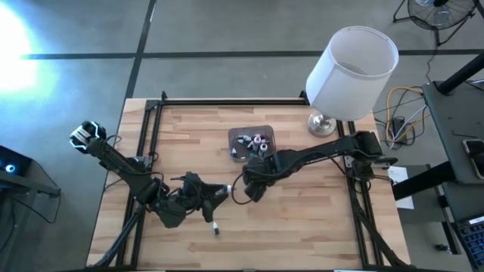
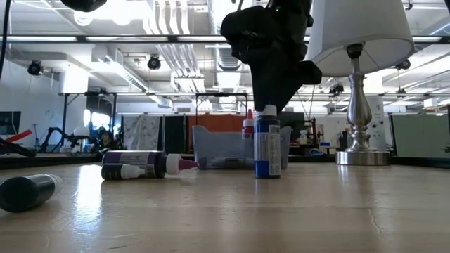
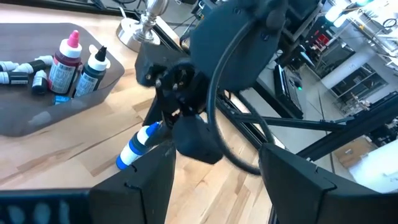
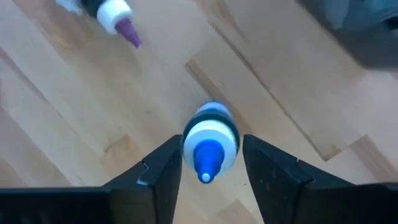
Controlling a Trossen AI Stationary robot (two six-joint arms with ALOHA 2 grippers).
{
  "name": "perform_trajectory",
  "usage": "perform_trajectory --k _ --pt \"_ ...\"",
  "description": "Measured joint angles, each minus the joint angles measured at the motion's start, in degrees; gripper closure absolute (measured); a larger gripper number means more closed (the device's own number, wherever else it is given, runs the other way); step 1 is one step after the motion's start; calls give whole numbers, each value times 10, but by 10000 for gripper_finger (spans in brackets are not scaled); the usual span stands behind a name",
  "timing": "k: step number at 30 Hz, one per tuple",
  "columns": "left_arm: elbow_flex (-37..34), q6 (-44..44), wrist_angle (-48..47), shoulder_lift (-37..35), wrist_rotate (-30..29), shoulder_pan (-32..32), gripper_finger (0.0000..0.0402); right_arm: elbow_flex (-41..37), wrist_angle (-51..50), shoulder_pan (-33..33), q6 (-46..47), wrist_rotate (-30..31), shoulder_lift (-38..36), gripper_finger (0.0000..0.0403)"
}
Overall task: Pick & Place food coloring
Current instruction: Put the large blue food coloring bottle into the bin
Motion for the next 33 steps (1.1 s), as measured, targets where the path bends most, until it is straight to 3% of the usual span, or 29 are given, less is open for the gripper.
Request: perform_trajectory --k 5,12,20,25,28,33 --pt "0 0 -3 0 0 0 195 1 -1 0 -13 -23 13 260" --pt "0 -1 -11 0 0 0 195 11 -6 -3 -30 6 7 289" --pt "0 -2 -11 0 0 -5 195 108 -74 -9 -128 94 -1 294" --pt "0 -3 -12 0 0 -17 195 199 -111 -49 -229 156 2 294" --pt "0 -9 -12 0 0 -25 195 236 -112 -86 -286 155 14 294" --pt "0 -11 -2 0 -35 -49 195 268 -124 -136 -322 90 63 294"
